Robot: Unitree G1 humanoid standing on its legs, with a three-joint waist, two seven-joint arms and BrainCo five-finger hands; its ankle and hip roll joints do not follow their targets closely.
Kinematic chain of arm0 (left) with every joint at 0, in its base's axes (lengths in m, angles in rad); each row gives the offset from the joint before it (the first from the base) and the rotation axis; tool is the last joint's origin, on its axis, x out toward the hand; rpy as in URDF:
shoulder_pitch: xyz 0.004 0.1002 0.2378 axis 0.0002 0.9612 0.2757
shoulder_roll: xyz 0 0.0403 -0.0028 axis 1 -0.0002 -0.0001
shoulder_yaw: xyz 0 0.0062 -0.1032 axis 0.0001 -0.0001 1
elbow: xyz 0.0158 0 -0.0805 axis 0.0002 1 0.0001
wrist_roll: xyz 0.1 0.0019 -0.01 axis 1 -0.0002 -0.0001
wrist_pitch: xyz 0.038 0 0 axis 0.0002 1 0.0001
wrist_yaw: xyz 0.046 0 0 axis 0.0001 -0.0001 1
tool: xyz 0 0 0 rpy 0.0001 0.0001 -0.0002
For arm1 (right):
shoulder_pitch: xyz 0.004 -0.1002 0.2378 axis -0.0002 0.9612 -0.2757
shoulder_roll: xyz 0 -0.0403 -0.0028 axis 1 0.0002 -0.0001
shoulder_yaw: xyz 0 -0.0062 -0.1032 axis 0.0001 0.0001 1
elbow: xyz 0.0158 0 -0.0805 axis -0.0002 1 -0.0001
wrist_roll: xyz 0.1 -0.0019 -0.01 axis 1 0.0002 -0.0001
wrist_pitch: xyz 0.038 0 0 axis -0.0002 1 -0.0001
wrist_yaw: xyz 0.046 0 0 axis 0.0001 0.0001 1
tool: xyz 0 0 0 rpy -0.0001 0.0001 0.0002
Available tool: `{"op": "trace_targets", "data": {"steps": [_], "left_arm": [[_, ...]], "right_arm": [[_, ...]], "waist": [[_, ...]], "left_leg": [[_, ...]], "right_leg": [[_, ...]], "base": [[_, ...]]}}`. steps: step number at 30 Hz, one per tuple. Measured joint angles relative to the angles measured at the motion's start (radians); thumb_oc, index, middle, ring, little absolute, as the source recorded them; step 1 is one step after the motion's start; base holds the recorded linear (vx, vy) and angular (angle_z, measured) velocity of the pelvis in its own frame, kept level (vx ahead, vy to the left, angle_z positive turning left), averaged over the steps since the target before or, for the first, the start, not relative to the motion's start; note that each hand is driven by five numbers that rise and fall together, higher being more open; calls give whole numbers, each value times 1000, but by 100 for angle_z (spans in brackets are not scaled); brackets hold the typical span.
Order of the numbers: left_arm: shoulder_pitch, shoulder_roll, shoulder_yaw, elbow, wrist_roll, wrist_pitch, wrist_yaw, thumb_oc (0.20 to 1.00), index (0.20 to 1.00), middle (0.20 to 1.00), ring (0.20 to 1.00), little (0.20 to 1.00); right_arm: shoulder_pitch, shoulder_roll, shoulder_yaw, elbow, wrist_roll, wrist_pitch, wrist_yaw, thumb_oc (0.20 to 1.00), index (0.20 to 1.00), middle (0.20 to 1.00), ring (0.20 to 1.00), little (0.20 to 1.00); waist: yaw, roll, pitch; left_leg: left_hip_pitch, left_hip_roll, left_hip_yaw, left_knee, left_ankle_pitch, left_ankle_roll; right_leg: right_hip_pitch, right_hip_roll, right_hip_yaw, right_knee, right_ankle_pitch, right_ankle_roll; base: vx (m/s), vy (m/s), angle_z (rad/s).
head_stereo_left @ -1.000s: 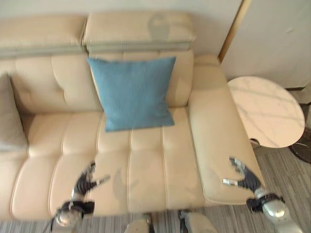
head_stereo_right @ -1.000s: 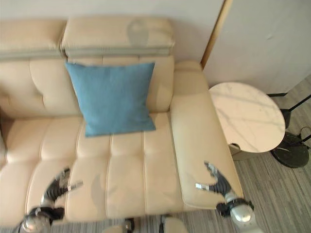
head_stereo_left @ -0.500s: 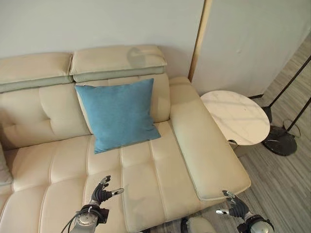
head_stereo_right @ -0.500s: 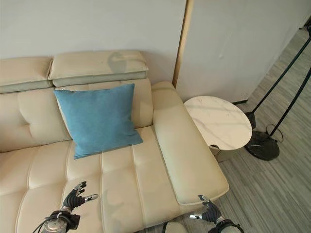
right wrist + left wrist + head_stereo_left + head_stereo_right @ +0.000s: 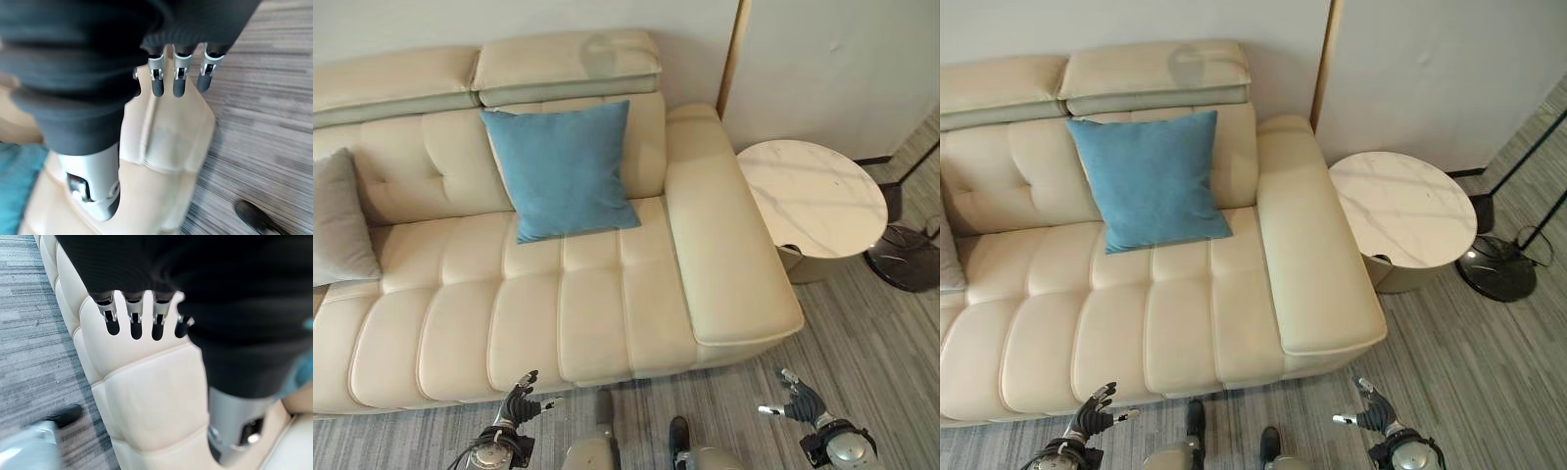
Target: Pick up all the scattered cushions and arrange them neatly on the sofa.
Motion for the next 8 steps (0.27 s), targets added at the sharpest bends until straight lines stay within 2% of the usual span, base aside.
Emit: {"op": "trace_targets", "data": {"steps": [2, 3, 4, 5, 8], "left_arm": [[-16, -1, 0, -4, 3, -3, -1, 1000, 1000, 1000, 1000, 1000], [-19, -1, -1, -9, 12, -4, 0, 1000, 1000, 1000, 1000, 1000], [-18, 9, -3, -8, 29, -2, -1, 1000, 1000, 1000, 1000, 1000], [-1, 11, 0, -8, 29, -2, 0, 1000, 1000, 1000, 1000, 1000], [20, 11, 6, 4, 29, 3, 1, 1000, 1000, 1000, 1000, 1000]], "right_arm": [[6, -3, -1, 5, 0, 1, 0, 1000, 1000, 1000, 1000, 1000], [10, -5, -3, 6, 0, 1, 0, 1000, 1000, 1000, 1000, 1000], [23, 36, -1, 14, -1, 1, 8, 1000, 1000, 1000, 1000, 1000], [40, 41, 0, 14, -1, 1, 10, 1000, 1000, 1000, 1000, 1000], [47, 60, -2, 41, 0, 4, 11, 1000, 1000, 1000, 1000, 1000]], "waist": [[-3, 18, -6], [-3, 32, -8], [-4, 3, -18], [-1, 0, -32], [0, 0, -65]], "left_leg": [[77, 17, 2, -68, 3, 5], [99, 27, 3, -78, -4, 31], [99, -7, 3, -90, 14, 59], [102, -26, 5, -92, -1, 72], [114, -45, 10, -92, -5, 83]], "right_leg": [[9, 26, -11, -18, 4, 14], [10, 45, -14, -31, 12, 26], [30, 6, -23, -65, 39, 65], [34, -14, -21, -76, 47, 79], [48, -33, -14, -76, 51, 89]], "base": [[30, 65, 13], [68, 84, 12], [104, 143, 7], [111, 154, 16], [63, 83, 1]]}}
